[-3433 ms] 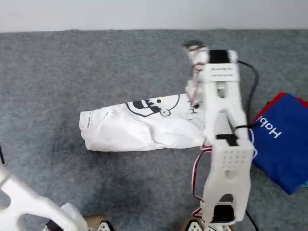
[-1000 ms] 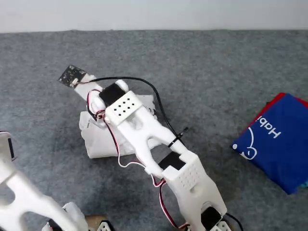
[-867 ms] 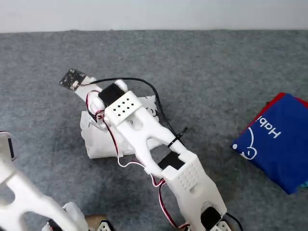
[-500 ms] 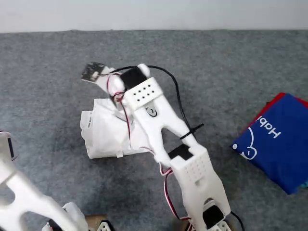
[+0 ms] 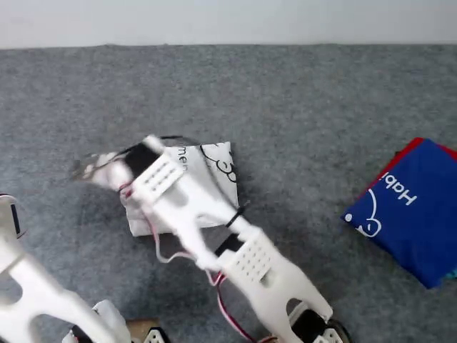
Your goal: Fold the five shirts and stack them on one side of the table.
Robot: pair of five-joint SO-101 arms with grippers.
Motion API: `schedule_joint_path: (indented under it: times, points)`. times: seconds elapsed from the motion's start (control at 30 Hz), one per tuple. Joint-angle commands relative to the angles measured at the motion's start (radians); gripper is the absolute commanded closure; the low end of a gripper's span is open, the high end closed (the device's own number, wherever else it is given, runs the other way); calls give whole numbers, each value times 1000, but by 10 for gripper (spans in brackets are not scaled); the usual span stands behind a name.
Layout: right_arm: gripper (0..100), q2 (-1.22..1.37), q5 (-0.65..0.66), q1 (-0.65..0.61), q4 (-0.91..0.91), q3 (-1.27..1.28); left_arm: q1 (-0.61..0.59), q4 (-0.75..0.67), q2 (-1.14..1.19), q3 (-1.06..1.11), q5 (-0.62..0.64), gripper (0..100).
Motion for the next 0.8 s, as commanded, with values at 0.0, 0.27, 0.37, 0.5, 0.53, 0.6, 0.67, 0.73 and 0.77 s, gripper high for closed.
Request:
schedule_joint_path:
  times: [0.0, 0.27, 0.37, 0.5, 0.53, 0.6, 0.67, 0.73, 0.77]
  points:
    - [989, -39, -32, -22, 42, -110, 6, -26, -29, -12, 6, 986]
    - [922, -97, -44, 122, 38, -143, 8, -63, -29, -10, 6, 986]
    - [845, -82, -104, 114, 38, -149, 8, -63, -28, -10, 6, 986]
    - [820, -77, -209, 42, 42, -144, 2, -61, -28, -8, 5, 986]
    - [820, -77, -229, 24, 42, -144, 0, -61, -28, -8, 3, 986]
    - [819, -77, -253, -10, 42, -144, 0, -60, -28, -8, 3, 986]
    - [819, -74, -262, -33, 44, -144, 0, -60, -28, -8, 3, 986]
    - [819, -74, -262, -48, 44, -120, 0, -60, -28, -8, 3, 986]
    - [818, -79, -262, -58, 44, -92, 0, -60, -28, -8, 3, 986]
